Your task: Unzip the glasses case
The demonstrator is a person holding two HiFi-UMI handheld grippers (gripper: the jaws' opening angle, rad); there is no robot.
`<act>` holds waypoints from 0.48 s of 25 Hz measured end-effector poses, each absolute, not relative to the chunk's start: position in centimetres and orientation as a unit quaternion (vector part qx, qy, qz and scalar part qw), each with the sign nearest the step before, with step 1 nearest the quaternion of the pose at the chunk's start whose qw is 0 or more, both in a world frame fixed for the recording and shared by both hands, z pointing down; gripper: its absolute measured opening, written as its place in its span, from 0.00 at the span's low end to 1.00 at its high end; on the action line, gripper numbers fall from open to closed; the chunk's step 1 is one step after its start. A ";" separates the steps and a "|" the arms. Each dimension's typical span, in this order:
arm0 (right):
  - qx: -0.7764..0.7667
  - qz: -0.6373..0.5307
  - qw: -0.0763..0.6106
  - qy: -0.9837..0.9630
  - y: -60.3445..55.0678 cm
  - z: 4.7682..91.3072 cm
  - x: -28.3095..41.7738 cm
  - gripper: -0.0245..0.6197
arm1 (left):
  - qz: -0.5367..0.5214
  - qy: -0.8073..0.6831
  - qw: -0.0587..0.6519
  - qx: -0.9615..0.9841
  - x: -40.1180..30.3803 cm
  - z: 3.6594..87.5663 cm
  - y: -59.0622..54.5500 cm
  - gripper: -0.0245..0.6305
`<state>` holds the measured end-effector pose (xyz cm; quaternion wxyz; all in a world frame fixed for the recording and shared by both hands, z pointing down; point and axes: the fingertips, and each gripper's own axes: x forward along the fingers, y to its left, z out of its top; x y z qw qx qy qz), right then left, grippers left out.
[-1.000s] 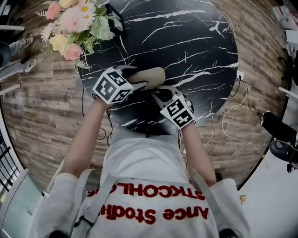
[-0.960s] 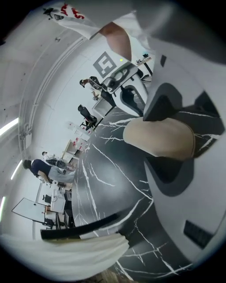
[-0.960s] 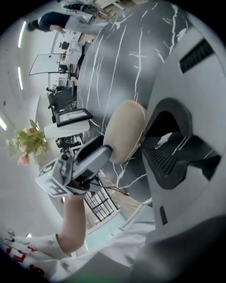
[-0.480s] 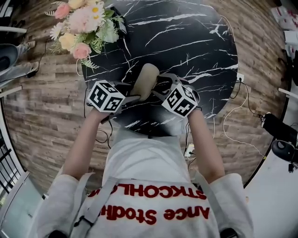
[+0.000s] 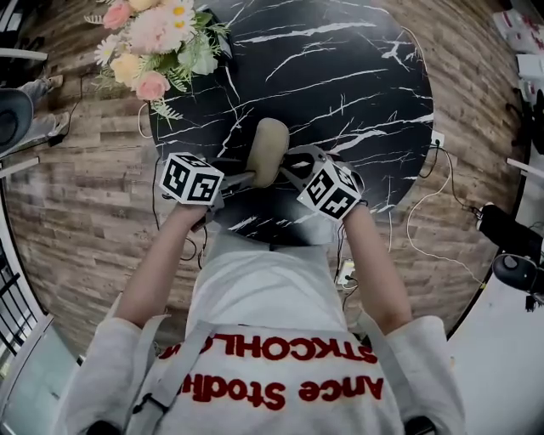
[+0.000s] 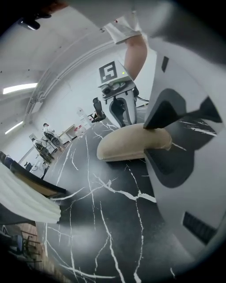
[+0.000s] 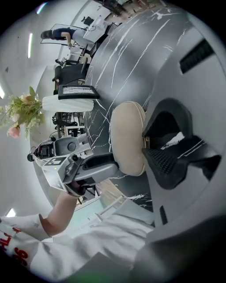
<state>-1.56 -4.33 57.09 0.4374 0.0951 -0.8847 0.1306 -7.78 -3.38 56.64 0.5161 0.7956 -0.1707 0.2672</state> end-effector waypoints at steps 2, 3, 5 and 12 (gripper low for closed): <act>0.096 0.132 0.435 -0.885 -3.5 57.1 -1.9 0.18 | 0.263 -0.178 0.518 0.795 -7.9 56.6 -3.4 0.26; 0.097 0.138 0.433 -0.886 -3.0 57.0 -2.1 0.18 | 0.262 -0.180 0.517 0.794 -7.9 56.6 -3.4 0.26; 0.098 0.154 0.425 -0.886 -1.7 57.0 -2.5 0.19 | 0.263 -0.183 0.517 0.794 -7.9 56.7 -3.4 0.26; 0.104 0.211 0.390 -0.891 1.5 57.0 -3.8 0.25 | 0.263 -0.188 0.516 0.793 -7.9 56.7 -3.4 0.26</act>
